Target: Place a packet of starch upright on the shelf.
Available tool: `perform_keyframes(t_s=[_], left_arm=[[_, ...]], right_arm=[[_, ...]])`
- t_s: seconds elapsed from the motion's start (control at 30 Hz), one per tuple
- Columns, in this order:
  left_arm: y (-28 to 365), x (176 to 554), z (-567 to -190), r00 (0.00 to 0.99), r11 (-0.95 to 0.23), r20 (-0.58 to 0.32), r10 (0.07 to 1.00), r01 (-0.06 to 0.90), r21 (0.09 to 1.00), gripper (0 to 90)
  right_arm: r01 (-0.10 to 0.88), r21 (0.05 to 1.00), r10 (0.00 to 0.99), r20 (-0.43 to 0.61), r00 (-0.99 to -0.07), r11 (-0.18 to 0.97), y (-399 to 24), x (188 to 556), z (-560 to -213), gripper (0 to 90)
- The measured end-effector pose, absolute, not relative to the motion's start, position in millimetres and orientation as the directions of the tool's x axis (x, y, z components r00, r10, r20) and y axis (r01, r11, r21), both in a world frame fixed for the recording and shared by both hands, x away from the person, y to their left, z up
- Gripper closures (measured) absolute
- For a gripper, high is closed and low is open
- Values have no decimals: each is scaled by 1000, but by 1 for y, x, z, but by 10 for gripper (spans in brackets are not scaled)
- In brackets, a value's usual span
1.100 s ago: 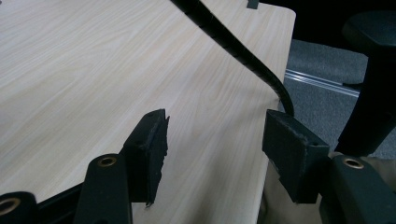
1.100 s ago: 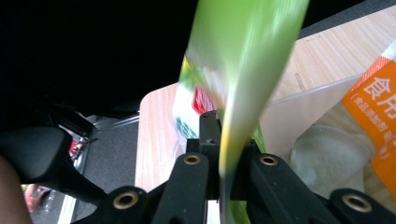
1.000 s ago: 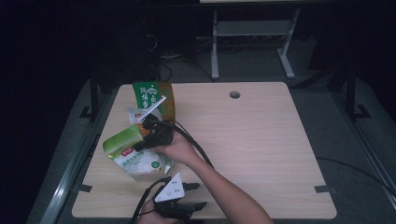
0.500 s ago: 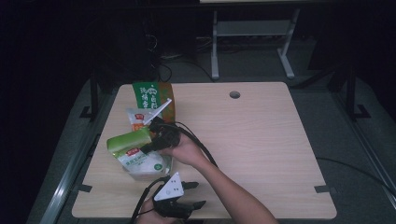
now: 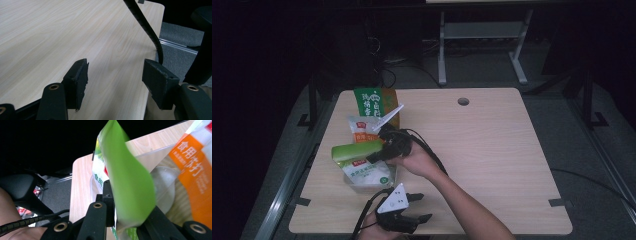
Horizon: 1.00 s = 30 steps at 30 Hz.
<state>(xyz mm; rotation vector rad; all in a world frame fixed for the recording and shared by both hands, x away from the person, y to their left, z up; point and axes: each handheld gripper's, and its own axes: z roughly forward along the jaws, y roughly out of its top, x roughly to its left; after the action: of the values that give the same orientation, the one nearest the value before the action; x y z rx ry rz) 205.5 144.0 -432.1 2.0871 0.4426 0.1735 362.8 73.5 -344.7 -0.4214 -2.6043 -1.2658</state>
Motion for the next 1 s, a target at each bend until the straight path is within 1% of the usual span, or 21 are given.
perform_keyframes(t_s=[0.2,0.33,0.4,0.57,0.73,0.8,0.83,1.0], left_arm=[[145,206,-431,921,-463,-59,386,249,851,369],[146,206,-431,920,-464,-58,387,249,850,370],[146,207,-431,920,-465,-57,389,250,849,369],[149,209,-430,912,-455,-63,406,262,851,356],[151,213,-430,906,-457,-65,418,271,847,335],[151,213,-430,906,-459,-64,418,272,846,330],[151,214,-430,907,-463,-59,418,268,845,330],[152,215,-429,904,-456,-60,423,270,848,330]], right_arm=[[333,722,160,299,-941,606,75,362,-344,885],[331,719,167,292,-942,611,74,363,-345,888],[334,721,162,300,-940,607,73,363,-344,859],[357,738,172,318,-932,572,65,365,-342,692],[365,743,185,317,-930,560,49,367,-337,636],[368,747,189,317,-929,553,45,366,-335,633],[370,755,200,312,-929,541,35,366,-332,610],[375,765,222,303,-927,523,15,364,-327,571]])
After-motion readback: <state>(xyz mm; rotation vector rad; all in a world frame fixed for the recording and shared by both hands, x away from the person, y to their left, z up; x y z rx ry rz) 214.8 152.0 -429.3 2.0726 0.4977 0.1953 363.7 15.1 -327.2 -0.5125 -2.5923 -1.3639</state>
